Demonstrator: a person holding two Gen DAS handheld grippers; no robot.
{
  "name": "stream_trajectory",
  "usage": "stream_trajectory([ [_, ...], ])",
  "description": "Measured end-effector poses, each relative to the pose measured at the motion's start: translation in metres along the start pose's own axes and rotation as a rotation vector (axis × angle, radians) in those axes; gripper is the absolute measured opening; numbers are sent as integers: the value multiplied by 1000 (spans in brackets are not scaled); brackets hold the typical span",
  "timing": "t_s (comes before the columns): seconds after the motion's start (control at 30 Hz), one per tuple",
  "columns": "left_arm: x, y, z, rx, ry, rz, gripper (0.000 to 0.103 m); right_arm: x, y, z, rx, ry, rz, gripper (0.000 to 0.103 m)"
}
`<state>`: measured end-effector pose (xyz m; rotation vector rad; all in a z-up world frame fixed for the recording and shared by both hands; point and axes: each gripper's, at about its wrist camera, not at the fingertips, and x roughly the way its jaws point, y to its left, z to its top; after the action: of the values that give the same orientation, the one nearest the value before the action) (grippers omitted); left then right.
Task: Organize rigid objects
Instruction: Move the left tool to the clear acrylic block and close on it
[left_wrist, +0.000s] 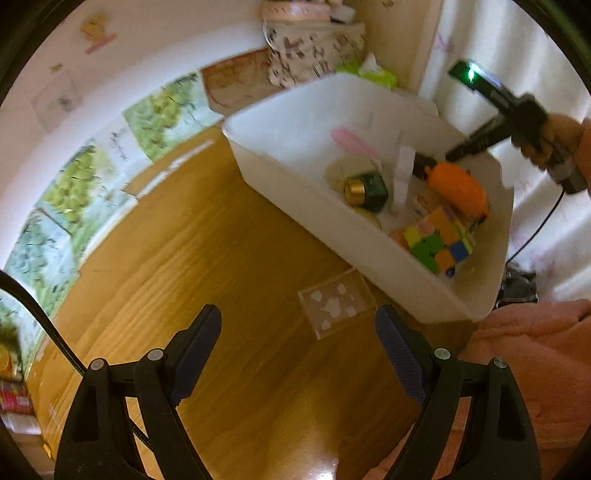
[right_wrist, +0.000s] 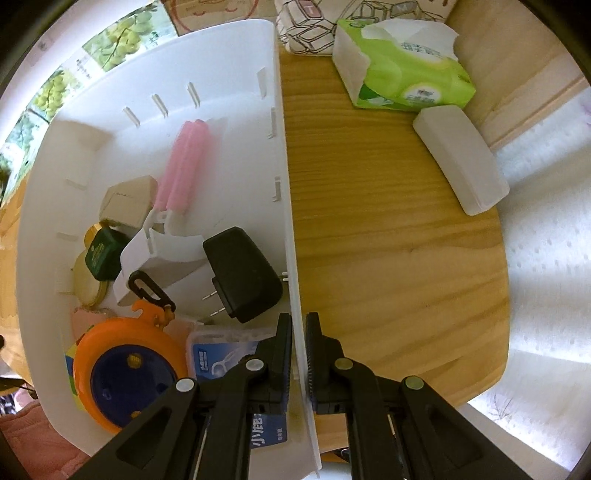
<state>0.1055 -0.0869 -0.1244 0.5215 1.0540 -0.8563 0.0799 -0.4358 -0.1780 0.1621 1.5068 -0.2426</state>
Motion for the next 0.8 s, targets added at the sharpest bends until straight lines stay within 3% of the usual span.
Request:
stream_trajectory([
  [0.3, 44, -9, 1, 126, 92, -84, 88, -8, 8, 0, 18, 2, -25, 9],
  [0.8, 82, -40, 5, 437, 129, -144, 87, -7, 25, -5, 55, -17, -58, 12],
])
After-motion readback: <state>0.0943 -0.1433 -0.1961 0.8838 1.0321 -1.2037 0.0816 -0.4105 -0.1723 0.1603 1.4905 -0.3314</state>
